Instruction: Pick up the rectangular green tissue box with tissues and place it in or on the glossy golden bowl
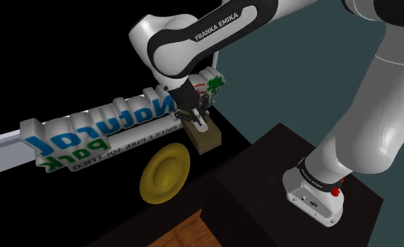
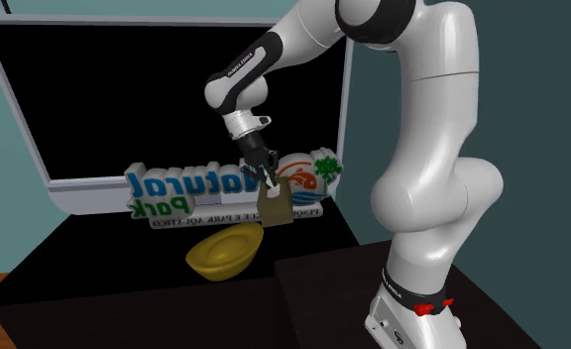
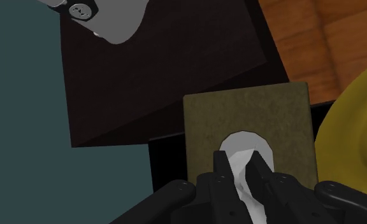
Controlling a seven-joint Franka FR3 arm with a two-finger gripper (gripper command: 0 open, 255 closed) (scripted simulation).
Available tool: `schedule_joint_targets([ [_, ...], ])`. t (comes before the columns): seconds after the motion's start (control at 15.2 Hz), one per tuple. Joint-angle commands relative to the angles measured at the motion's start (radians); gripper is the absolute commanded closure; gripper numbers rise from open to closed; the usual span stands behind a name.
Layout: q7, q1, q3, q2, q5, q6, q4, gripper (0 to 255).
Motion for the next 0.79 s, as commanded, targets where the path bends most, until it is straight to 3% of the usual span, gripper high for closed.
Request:
schedule_joint_targets([
  [0.0,0.043,0.031,0.019,0.022,0.014,-0.032,0.049,255],
  [0.66,0.244,0.206,0.075,0.223,0.028,-0.204,0.403,255],
  [0.73,0.244,0.206,0.074,0.227,0.027,-0.193,0.396,255],
])
